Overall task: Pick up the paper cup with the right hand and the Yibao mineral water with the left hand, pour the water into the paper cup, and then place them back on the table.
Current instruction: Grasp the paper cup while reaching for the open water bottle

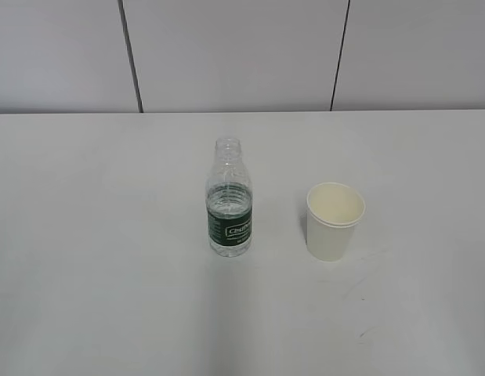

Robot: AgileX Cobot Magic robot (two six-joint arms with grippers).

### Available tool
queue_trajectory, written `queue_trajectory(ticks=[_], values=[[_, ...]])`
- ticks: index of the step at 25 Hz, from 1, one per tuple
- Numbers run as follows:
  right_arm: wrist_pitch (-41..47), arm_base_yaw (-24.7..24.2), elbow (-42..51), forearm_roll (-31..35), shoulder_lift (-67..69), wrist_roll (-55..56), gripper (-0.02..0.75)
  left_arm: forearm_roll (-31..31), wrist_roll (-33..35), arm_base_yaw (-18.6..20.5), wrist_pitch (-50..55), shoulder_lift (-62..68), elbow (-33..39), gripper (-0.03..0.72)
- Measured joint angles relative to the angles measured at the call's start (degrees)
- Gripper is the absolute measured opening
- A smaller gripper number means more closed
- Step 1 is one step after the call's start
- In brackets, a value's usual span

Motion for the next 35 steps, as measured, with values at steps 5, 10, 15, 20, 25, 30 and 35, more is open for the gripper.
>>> queue_trajectory(ticks=[5, 10, 15, 20, 25, 30, 35], values=[[-0.2, 0.0, -0.2, 0.0, 0.0, 0.0, 0.585, 0.7, 0.0, 0.0, 0.0, 0.0, 0.0, 0.415], [-12.9, 0.0, -1.6, 0.0, 0.1, -3.9, 0.585, 2.1, 0.0, 0.0, -2.3, 0.0, -0.8, 0.438], [-27.0, 0.0, 1.3, 0.0, 7.3, -6.0, 0.585, 6.8, 0.2, 0.0, -21.7, 0.0, 1.3, 0.438], [-46.6, 0.0, 8.6, -0.5, 12.3, -6.5, 0.585, 7.3, 0.2, 0.0, -37.1, 0.0, 10.4, 0.438], [-60.1, 0.0, 16.6, -1.6, 17.1, -7.1, 0.585, 7.1, 0.2, 0.0, -51.1, 0.5, 17.6, 0.438], [-71.7, 0.0, 21.2, -1.9, 22.8, -7.2, 0.585, 7.4, 0.2, 0.0, -56.9, 6.0, 19.0, 0.438], [-79.3, 0.0, 21.3, -4.8, 31.0, -7.3, 0.585, 7.5, 0.2, 0.0, -61.7, 14.4, 19.1, 0.438]])
